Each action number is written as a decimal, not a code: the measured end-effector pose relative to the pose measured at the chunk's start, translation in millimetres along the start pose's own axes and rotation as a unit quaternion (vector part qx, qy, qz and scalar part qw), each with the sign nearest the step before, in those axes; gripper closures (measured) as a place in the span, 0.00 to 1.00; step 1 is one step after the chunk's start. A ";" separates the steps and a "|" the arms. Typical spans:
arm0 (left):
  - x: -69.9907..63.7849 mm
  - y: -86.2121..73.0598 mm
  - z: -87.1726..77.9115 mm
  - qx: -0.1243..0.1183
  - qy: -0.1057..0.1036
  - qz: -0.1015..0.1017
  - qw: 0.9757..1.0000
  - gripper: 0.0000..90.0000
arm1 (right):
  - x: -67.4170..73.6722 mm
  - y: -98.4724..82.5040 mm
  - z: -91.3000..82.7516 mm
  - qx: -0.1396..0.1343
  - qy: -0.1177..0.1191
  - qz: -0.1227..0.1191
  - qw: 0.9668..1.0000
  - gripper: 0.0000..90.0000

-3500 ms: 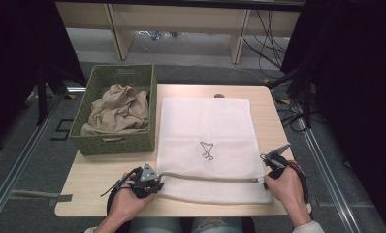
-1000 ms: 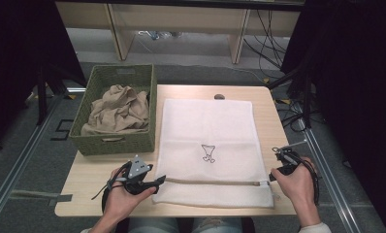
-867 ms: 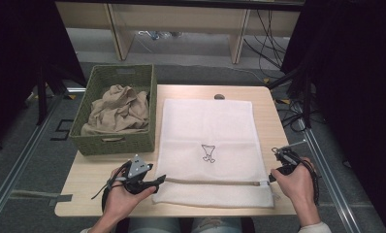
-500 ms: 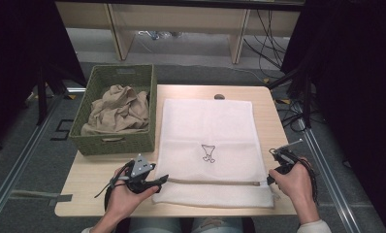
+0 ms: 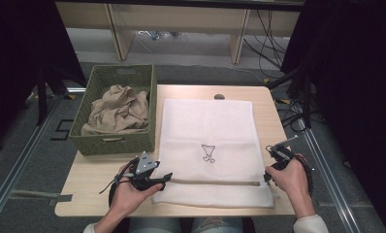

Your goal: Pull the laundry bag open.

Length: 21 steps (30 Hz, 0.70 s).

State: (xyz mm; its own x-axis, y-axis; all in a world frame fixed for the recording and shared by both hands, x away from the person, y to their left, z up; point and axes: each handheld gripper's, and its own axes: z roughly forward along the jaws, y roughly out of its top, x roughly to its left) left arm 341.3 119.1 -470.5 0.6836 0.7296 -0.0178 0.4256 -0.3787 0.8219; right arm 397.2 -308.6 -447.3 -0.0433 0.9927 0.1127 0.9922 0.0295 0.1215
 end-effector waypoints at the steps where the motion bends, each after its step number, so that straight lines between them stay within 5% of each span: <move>1: -1.1 0.1 0.5 -0.001 -0.002 -0.006 1.000 0.41 | -0.3 0.5 -1.1 0.007 -0.003 -0.004 1.000 0.73; 8: -1.3 1.6 1.3 0.002 0.007 -0.001 1.000 0.41 | -9.5 2.7 4.4 -0.018 0.002 -0.062 0.998 0.72; 10: -2.1 1.9 2.3 -0.002 0.001 -0.005 1.000 0.41 | -2.8 2.7 0.9 0.011 0.004 -0.012 1.000 0.72; 12: -1.5 2.8 2.2 0.001 0.004 0.002 1.000 0.41 | -2.9 3.0 1.3 0.013 0.002 -0.014 1.000 0.72; 14: -1.6 3.4 2.7 0.001 -0.003 0.004 1.000 0.41 | -6.1 3.4 3.4 -0.003 -0.001 -0.043 0.999 0.72; 16: -4.4 3.1 4.2 -0.005 -0.001 -0.012 1.000 0.41 | -3.7 2.6 2.9 0.008 0.001 -0.027 1.000 0.72; 18: -2.3 3.9 4.0 -0.004 -0.001 0.008 1.000 0.41 | -1.9 2.8 2.4 0.012 -0.001 -0.019 1.000 0.72; 21: -3.7 4.2 4.5 -0.004 -0.002 0.005 1.000 0.41 | -4.3 2.6 3.6 0.005 -0.001 -0.032 0.999 0.71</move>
State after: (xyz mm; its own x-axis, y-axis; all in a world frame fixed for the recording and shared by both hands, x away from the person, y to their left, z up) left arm 343.3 112.3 -469.6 0.6907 0.7231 -0.0118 0.4137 -0.3816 0.8266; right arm 400.4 -312.4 -451.1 -0.1055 0.9891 0.1026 0.9885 0.0930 0.1193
